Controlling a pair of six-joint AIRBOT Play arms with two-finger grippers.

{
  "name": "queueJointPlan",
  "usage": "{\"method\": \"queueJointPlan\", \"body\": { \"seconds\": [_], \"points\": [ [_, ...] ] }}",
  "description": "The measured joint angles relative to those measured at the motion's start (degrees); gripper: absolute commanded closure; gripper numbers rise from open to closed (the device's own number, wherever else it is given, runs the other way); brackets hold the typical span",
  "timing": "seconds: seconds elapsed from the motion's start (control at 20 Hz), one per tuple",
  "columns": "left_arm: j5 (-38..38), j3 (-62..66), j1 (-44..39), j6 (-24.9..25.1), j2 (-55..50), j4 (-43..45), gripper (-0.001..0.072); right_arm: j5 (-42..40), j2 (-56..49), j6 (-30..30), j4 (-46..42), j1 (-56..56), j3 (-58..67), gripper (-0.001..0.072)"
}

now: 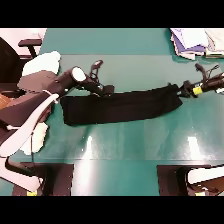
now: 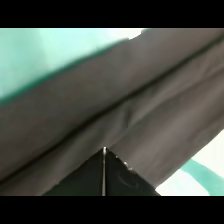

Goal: Fold the shirts.

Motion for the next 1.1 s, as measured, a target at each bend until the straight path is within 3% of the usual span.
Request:
{"method": "queueJointPlan", "body": {
  "seconds": [0.35, 0.65, 0.9, 1.1],
  "points": [
    [-0.3, 9.8, -5.7, -0.2, -9.7, -1.5, 0.0684, 1.0, 11.0, 1.9, 8.1, 8.5, 8.3, 0.0694],
    [-0.2, 12.8, -7.1, -1.4, -13.4, -1.6, 0.0683, -0.2, 13.4, 2.5, 12.6, 18.0, 13.7, 0.0695],
    [-1.1, 13.8, -5.4, -0.5, -11.4, -0.3, 0.0684, -2.1, 13.7, 2.6, 14.1, 23.0, 15.4, 0.0694],
    [-4.2, 14.2, 0.7, -0.1, -3.0, 7.4, 0.0683, -3.8, 13.5, 2.6, 14.5, 28.2, 15.7, 0.0694]
  ]
}}
